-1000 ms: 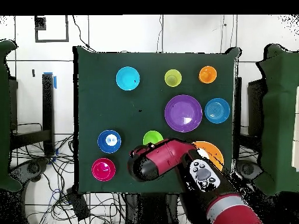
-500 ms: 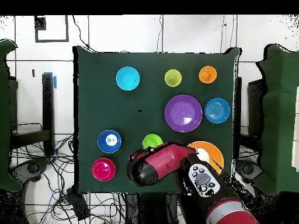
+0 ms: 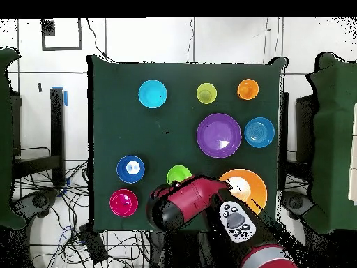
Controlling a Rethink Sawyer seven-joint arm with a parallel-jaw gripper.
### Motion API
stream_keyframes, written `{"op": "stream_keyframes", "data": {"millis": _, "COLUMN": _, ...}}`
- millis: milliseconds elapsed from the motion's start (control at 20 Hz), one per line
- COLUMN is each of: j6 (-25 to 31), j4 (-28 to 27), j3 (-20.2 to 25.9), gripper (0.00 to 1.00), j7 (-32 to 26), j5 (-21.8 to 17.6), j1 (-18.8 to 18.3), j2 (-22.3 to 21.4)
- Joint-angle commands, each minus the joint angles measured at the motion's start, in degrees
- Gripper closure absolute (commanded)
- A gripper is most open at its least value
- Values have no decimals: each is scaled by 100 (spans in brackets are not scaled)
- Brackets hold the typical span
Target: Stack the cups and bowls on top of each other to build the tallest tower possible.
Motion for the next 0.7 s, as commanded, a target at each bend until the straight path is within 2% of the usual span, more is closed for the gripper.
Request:
{"op": "stream_keyframes", "data": {"millis": 50, "j6": 130, "j4": 448, "j3": -84, "gripper": 100, "j7": 438, "j5": 84, "j1": 248, "j2": -10}}
{"op": "stream_keyframes", "data": {"millis": 400, "j6": -46, "j4": 610, "j3": -296, "gripper": 100, "j7": 675, "j5": 132, "j1": 481, "j2": -67}}
{"op": "stream_keyframes", "data": {"millis": 700, "j6": -103, "j4": 565, "j3": -364, "gripper": 100, "j7": 674, "j5": 188, "j1": 525, "j2": 26}}
